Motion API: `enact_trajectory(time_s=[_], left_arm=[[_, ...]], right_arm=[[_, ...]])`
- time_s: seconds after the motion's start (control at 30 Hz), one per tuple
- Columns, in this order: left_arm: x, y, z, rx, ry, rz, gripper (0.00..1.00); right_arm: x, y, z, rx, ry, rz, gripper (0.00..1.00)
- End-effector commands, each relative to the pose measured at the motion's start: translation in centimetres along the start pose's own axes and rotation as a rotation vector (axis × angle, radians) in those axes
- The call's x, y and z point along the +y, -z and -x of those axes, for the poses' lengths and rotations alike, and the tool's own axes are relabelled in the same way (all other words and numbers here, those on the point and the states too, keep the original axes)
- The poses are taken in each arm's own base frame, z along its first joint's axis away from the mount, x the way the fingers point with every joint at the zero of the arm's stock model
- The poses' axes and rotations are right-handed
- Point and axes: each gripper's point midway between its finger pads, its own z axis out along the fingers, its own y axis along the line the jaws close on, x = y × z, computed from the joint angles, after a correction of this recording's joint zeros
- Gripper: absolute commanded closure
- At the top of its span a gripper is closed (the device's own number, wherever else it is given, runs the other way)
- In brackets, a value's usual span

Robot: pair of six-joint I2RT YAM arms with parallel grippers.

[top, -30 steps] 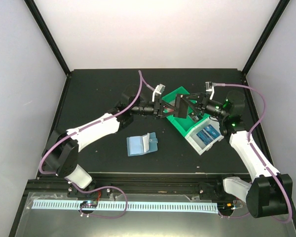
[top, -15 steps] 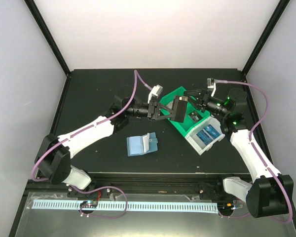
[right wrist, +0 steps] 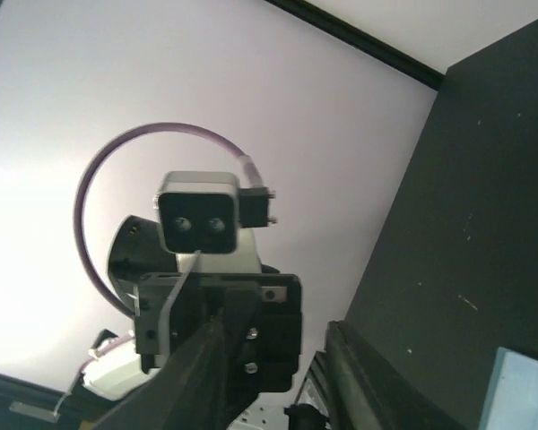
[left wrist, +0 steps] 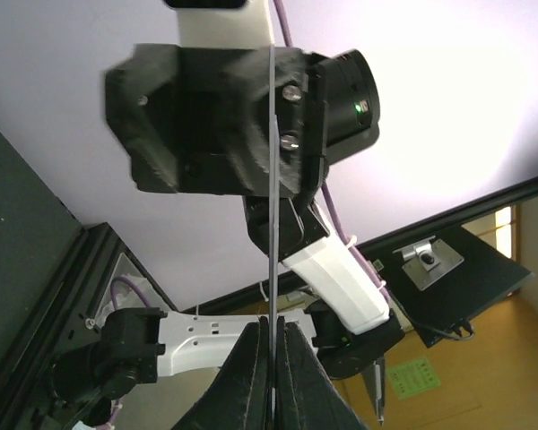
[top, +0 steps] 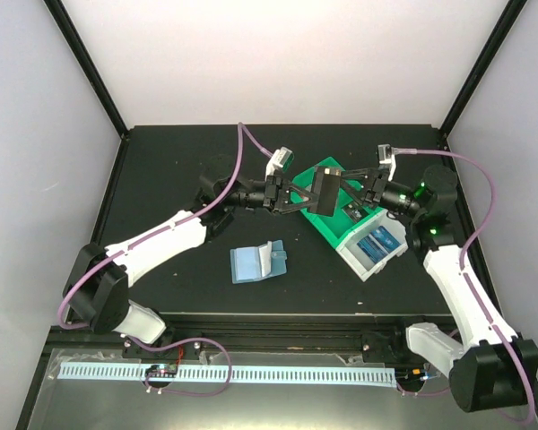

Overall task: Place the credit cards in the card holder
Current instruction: Pick up the credit card from the storage box.

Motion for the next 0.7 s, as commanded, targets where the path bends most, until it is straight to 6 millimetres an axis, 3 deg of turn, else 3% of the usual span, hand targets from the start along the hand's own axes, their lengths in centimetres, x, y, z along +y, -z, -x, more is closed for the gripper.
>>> enact_trajectory(time_s=[0.0, 0.13, 0.27, 0.67], left_arm=[[-0.4, 0.6, 0.3, -0.016, 0.019, -0.018, 0.99], [-0.2, 1.3, 0.4, -0.037, 0.02, -0.002, 0.98], [-0.4, 1.3, 0.1, -0.019, 0.013, -0.007, 0.98], [-1.7, 1.6, -0.7, 0.019, -0.044, -0.024, 0.98]], right_arm=[[2.7, 1.1, 0.9, -0.097, 0.116, 0.017, 0.63], [4.6, 1.7, 2.0, -0.171, 0.187, 0.012, 0.51], [5.2, 0.8, 1.7, -0.082, 0.201, 0.037, 0.47], [2.3, -1.0, 1.7, 0.006, 0.153, -0.036, 0.62]])
